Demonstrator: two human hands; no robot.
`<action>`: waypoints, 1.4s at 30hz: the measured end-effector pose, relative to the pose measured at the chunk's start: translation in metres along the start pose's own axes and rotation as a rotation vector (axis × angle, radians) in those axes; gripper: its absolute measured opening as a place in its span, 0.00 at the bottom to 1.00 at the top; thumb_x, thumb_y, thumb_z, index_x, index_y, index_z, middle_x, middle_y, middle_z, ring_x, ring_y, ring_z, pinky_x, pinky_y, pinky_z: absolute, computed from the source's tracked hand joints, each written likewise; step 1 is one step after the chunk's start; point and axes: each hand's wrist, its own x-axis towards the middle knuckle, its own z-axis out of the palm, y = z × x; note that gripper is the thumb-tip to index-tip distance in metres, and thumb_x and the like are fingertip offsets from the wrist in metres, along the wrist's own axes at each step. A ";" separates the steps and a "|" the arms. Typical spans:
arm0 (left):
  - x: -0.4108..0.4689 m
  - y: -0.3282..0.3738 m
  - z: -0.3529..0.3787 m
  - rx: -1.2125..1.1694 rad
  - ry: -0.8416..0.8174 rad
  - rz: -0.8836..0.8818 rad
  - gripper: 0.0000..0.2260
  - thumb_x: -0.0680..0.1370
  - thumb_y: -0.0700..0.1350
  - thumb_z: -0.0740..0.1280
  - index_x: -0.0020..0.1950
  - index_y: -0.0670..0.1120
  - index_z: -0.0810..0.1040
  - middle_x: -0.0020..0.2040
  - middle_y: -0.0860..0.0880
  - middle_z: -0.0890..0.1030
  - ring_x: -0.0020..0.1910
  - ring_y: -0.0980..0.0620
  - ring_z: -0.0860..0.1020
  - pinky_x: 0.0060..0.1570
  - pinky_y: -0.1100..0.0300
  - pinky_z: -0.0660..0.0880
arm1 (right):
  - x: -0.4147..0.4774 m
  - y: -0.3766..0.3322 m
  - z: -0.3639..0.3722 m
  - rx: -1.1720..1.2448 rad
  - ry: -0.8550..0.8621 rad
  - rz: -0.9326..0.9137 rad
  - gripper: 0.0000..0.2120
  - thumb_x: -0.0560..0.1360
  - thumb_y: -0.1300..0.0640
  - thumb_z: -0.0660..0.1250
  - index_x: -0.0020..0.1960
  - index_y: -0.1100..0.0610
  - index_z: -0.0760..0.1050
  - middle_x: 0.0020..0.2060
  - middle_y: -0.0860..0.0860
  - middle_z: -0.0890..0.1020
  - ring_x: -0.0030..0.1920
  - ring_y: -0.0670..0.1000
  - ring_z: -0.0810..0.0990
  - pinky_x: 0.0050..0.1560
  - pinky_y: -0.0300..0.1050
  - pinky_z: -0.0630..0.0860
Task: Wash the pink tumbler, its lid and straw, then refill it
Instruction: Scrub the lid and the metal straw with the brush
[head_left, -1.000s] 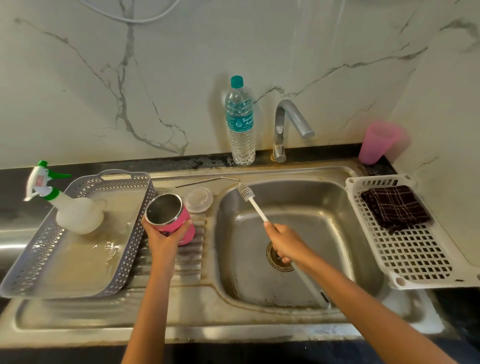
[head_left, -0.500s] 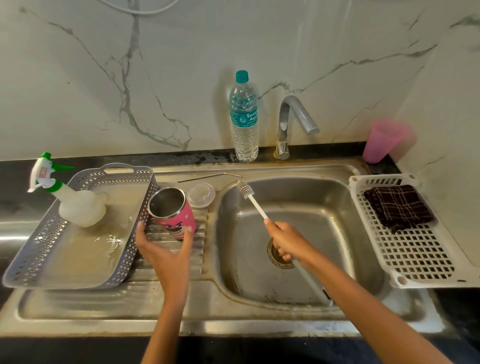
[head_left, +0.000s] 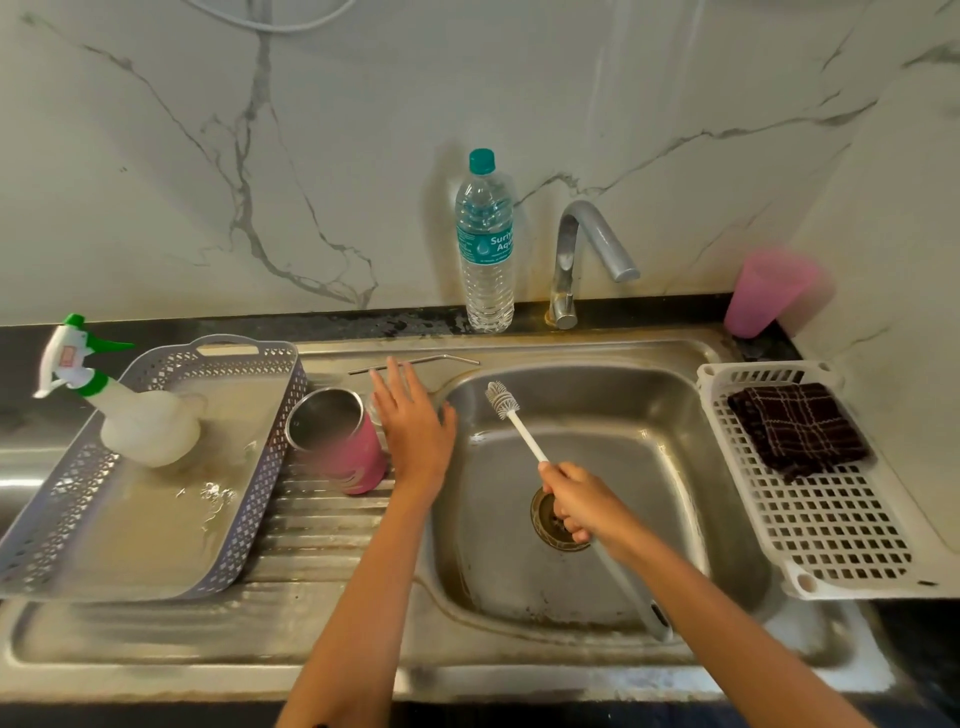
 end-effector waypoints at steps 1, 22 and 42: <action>0.010 0.001 0.002 0.072 -0.025 -0.075 0.35 0.80 0.55 0.61 0.79 0.37 0.53 0.79 0.37 0.53 0.78 0.33 0.50 0.76 0.40 0.54 | 0.000 0.001 -0.001 -0.002 0.000 0.005 0.15 0.81 0.45 0.55 0.45 0.55 0.70 0.27 0.47 0.68 0.22 0.44 0.64 0.22 0.38 0.63; -0.024 0.052 -0.023 -1.504 -0.552 -0.731 0.20 0.78 0.63 0.59 0.54 0.48 0.78 0.50 0.42 0.80 0.47 0.46 0.78 0.39 0.57 0.76 | -0.036 0.003 -0.033 -0.642 0.143 -0.367 0.16 0.82 0.44 0.51 0.45 0.53 0.68 0.36 0.53 0.79 0.39 0.57 0.78 0.40 0.51 0.72; -0.070 0.099 -0.038 -1.299 -0.398 -0.528 0.06 0.79 0.51 0.65 0.48 0.54 0.81 0.49 0.49 0.78 0.48 0.50 0.76 0.43 0.53 0.78 | -0.078 0.005 -0.091 -1.163 0.304 -0.469 0.20 0.83 0.48 0.49 0.58 0.55 0.76 0.46 0.54 0.82 0.47 0.55 0.80 0.41 0.45 0.68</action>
